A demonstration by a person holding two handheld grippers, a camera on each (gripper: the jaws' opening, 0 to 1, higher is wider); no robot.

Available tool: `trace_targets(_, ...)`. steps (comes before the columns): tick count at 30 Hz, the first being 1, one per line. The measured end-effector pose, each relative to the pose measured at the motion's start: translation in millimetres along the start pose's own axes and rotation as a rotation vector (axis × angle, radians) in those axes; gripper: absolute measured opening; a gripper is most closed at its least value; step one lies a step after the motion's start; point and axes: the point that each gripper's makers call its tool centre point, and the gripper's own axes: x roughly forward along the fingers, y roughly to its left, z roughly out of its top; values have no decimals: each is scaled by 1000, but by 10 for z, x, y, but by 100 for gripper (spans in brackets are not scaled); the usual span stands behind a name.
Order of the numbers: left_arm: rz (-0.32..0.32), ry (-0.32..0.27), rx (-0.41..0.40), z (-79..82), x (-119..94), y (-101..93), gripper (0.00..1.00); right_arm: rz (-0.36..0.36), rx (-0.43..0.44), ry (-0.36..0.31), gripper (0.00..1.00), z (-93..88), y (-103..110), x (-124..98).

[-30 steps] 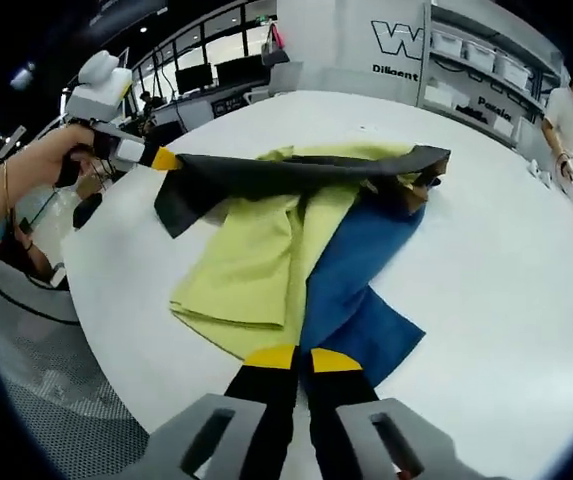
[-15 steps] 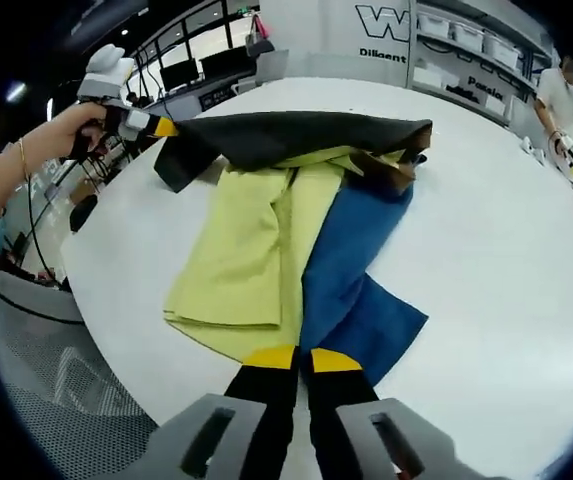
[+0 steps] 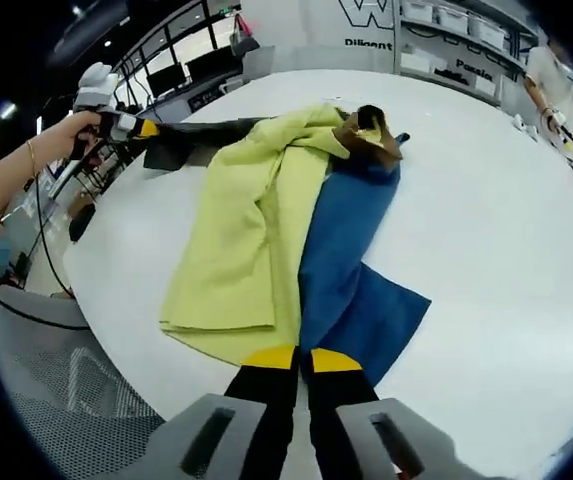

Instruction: Fold the garment on the visible template until the final outline fits inside the template.

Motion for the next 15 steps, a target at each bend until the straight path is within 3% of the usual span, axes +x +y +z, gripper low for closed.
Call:
trace_targets(3, -19, -29, -92, 70, 2, 58, 1, 1, 24, 6, 0, -8, -7, 1)
trace_targets(11, 15, -33, -98, 119, 5, 255, 2, 9, 57, 5, 0, -17, -15, -4)
trace_targets(12, 23, -32, -99, 115, 2, 264, 3, 13, 67, 1, 0, -17, -17, -4)
trace_targets(14, 111, -28, -106, 86, -20, 398, 11, 24, 70, -6, 0, -16, -15, -3)
trace_targets(15, 102, -23, -93, 77, -23, 370, 13, 27, 68, -10, 0, -15, -18, -6)
